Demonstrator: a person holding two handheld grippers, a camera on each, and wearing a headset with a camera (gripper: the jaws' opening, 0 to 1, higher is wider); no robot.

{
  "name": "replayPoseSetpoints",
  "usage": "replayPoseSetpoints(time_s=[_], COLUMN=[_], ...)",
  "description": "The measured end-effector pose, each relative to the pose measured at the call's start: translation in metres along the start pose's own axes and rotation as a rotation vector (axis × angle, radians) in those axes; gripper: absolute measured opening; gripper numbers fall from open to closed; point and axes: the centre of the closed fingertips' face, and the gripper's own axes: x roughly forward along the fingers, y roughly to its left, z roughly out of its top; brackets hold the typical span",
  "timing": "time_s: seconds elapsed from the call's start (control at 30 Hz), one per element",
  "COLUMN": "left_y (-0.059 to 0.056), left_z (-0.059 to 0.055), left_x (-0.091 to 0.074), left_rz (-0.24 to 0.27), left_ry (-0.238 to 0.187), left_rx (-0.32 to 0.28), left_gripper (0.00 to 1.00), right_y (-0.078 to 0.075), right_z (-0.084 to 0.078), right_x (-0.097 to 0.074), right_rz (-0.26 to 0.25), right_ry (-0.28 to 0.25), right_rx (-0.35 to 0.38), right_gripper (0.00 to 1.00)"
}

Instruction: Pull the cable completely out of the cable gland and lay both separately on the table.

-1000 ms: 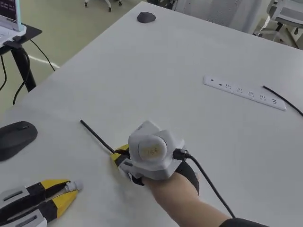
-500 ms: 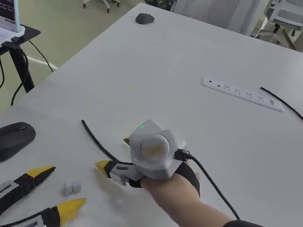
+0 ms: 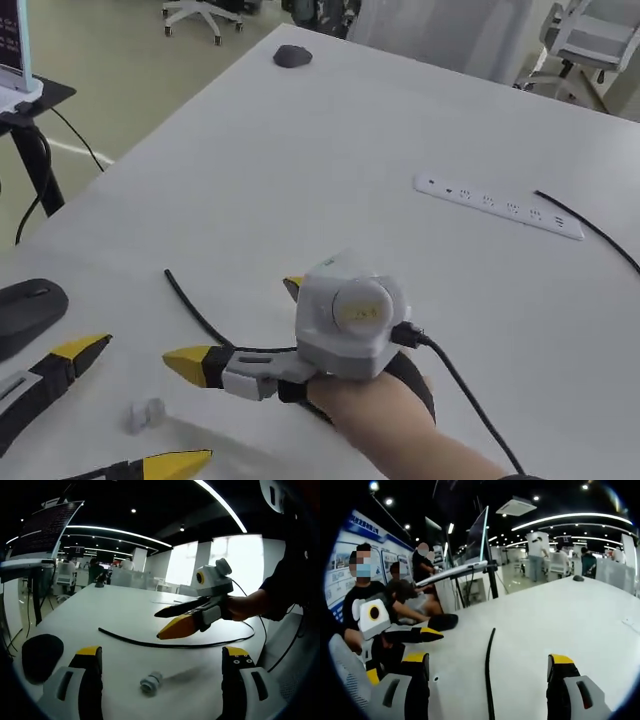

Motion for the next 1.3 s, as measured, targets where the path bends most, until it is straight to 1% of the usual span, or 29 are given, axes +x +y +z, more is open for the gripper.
replayPoseSetpoints(time_s=[0.03,0.1,0.17,0.23,0.27,0.3,0.37,0.4,0.43,0.47,0.53,0.57,0.67,0.7,0.73,0.77,0.8,0.83,0.87,0.9,0.93,0.97,1.0,1.03,1.07,1.1,1.17,1.27,1.3], left_y=[0.000,0.002,0.002,-0.001,-0.003,-0.005,-0.012,-0.016,-0.020,-0.024,-0.031,-0.033,-0.041,-0.044,-0.047,-0.052,-0.055,-0.059,-0.060,-0.064,-0.067,-0.071,-0.074,-0.076,-0.077,-0.079,-0.086,-0.092,-0.096], left_z=[0.003,0.006,0.011,0.019,0.021,0.023,0.027,0.030,0.034,0.038,0.041,0.042,0.047,0.049,0.049,0.051,0.051,0.052,0.052,0.055,0.058,0.062,0.065,0.065,0.063,0.064,0.059,0.062,0.064], left_x=[0.000,-0.001,-0.001,0.001,0.002,0.003,0.005,0.007,0.008,0.009,0.014,0.016,0.022,0.025,0.027,0.030,0.032,0.034,0.035,0.038,0.039,0.041,0.043,0.045,0.048,0.050,0.053,0.058,0.059], left_rz=[-0.004,0.007,0.004,0.002,-0.002,-0.014,-0.031,-0.043,-0.050,-0.058,-0.074,-0.079,-0.103,-0.113,-0.122,-0.140,-0.147,-0.156,-0.158,-0.165,-0.168,-0.176,-0.180,-0.183,-0.188,-0.192,-0.213,-0.216,-0.225], left_ry=[-0.002,0.007,0.001,0.005,0.008,0.013,0.020,0.021,0.011,0.001,0.018,0.023,0.041,0.047,0.055,0.069,0.076,0.088,0.090,0.095,0.096,0.091,0.090,0.096,0.116,0.122,0.166,0.153,0.143], left_rx=[-0.006,0.017,0.013,0.032,0.034,0.032,0.052,0.048,0.045,0.046,0.060,0.068,0.077,0.088,0.096,0.106,0.117,0.123,0.128,0.144,0.144,0.151,0.156,0.160,0.170,0.174,0.168,0.183,0.181], left_gripper=[1.00,1.00,1.00,1.00,1.00,1.00,1.00,1.00,1.00,1.00,1.00,1.00,1.00,1.00,1.00,1.00,1.00,1.00,1.00,1.00,1.00,1.00,1.00,1.00,1.00,1.00,1.00,0.99,0.99], right_y=[-0.003,-0.010,-0.015,-0.025,-0.030,-0.033,-0.039,-0.040,-0.041,-0.043,-0.047,-0.050,-0.055,-0.059,-0.061,-0.063,-0.065,-0.065,-0.066,-0.069,-0.071,-0.072,-0.074,-0.075,-0.075,-0.074,-0.072,-0.071,-0.071], right_z=[-0.001,-0.004,-0.006,-0.009,-0.010,-0.009,-0.007,-0.003,0.000,0.001,0.001,0.002,-0.002,-0.005,-0.009,-0.014,-0.022,-0.028,-0.036,-0.043,-0.052,-0.057,-0.061,-0.064,-0.068,-0.070,-0.073,-0.080,-0.084], right_x=[-0.006,-0.016,-0.026,-0.043,-0.054,-0.062,-0.082,-0.095,-0.103,-0.115,-0.133,-0.146,-0.178,-0.193,-0.203,-0.212,-0.227,-0.236,-0.247,-0.257,-0.269,-0.277,-0.285,-0.292,-0.301,-0.306,-0.315,-0.323,-0.325], right_rz=[-0.004,-0.026,-0.041,-0.080,-0.097,-0.109,-0.142,-0.156,-0.163,-0.184,-0.213,-0.236,-0.270,-0.295,-0.311,-0.321,-0.340,-0.339,-0.338,-0.352,-0.365,-0.375,-0.390,-0.396,-0.403,-0.404,-0.401,-0.413,-0.413], right_ry=[0.005,0.023,0.029,0.049,0.054,0.052,0.052,0.029,0.017,0.025,0.031,0.029,0.034,0.037,0.051,0.062,0.079,0.088,0.095,0.101,0.111,0.113,0.111,0.109,0.105,0.103,0.100,0.112,0.127], right_rx=[0.004,0.012,0.015,0.019,0.021,0.027,0.057,0.085,0.094,0.093,0.082,0.070,0.083,0.082,0.074,0.063,0.057,0.056,0.056,0.068,0.087,0.107,0.126,0.135,0.154,0.161,0.179,0.168,0.176], right_gripper=[0.99,0.99,0.99,0.99,0.99,0.99,0.99,0.99,0.99,0.99,0.99,0.99,0.99,0.99,0.99,0.99,0.99,0.99,0.99,0.99,0.99,0.99,0.99,0.99,0.99,0.99,0.99,0.99,0.99])
